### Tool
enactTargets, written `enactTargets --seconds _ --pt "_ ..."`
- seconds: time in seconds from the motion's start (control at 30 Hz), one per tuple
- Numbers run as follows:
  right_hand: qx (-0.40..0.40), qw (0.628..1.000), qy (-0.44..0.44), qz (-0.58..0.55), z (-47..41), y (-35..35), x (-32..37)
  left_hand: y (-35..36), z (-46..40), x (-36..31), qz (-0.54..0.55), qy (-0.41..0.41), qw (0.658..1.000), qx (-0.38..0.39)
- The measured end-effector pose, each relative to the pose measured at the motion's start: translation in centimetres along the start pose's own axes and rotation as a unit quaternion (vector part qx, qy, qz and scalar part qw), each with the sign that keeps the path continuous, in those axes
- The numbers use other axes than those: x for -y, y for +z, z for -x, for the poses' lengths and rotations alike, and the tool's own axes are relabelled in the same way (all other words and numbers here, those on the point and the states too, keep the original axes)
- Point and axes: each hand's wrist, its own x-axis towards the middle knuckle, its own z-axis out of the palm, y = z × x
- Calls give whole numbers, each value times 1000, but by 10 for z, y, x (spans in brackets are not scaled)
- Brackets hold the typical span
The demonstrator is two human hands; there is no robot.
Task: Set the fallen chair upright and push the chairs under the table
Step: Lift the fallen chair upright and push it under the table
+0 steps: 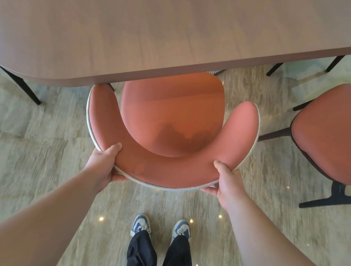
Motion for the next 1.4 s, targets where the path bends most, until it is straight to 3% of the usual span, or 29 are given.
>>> enactTargets --seconds 0.5,0.63,0.7,0.77,0.8,0.87,0.93,0.97,1.03,1.1,1.23,1.4 --pt "-33 999 23 34 -8 10 18 3 -5 -13 21 -32 999 -6" --pt "-113 986 -43 115 -1 14 18 8 3 -17 -78 18 994 -80" --pt "-157 954 -149 206 10 16 11 8 7 -12 -213 107 961 -141" --pt "-160 904 -268 293 29 19 1 9 20 -5 -334 218 902 -163" --pt "-151 865 -328 349 37 21 -4 10 27 -1 -386 292 861 -156" --pt "-99 763 -423 479 45 26 -13 13 36 6 -500 432 745 -94" --pt "-40 679 -456 574 43 31 -20 15 37 11 -592 484 644 -19" --pt "-24 653 -448 610 41 33 -21 15 36 12 -623 483 615 7" --pt "-18 613 -425 666 35 34 -24 16 32 13 -659 474 583 19" --pt "-30 591 -425 685 29 32 -27 18 29 15 -660 487 572 1" --pt "-68 604 -441 661 21 38 -31 25 23 18 -620 534 573 -42" --pt "-79 605 -444 656 20 40 -32 25 23 17 -635 530 561 -37"
